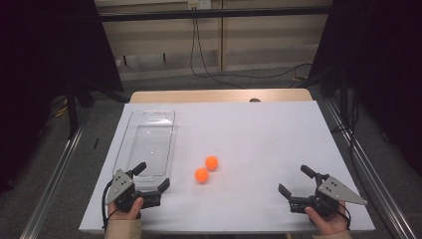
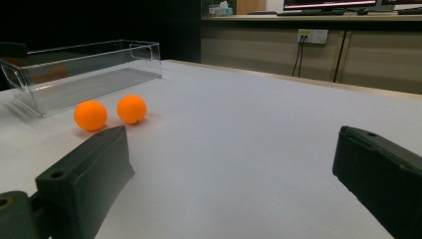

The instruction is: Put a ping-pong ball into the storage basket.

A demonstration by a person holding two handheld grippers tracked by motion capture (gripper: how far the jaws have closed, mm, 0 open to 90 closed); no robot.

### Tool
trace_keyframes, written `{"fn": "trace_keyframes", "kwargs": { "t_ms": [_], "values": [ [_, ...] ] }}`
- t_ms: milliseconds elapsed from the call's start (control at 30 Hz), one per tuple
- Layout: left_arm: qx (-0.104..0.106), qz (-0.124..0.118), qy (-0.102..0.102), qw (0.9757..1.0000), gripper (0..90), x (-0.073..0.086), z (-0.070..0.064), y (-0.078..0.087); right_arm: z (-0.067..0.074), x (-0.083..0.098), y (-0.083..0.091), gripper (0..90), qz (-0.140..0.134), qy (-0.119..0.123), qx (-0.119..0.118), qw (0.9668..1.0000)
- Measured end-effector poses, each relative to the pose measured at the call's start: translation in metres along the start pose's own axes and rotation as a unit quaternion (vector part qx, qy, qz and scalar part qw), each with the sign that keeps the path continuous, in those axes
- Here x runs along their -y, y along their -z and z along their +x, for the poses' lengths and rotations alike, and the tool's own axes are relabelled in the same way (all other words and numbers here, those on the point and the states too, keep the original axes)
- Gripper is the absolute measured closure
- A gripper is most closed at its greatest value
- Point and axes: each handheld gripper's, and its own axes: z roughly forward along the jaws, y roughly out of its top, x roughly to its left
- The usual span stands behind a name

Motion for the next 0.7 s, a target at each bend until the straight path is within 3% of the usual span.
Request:
{"fn": "trace_keyframes", "kwargs": {
  "t_ms": [700],
  "values": [
    [0.013, 0.006, -0.001, 0.9999, 1.2, -0.0019, -0.0057, -0.0053, 0.0011, -0.0004, -0.0025, 1.2, 0.004, 0.002, -0.005, 1.0000]
  ]
}}
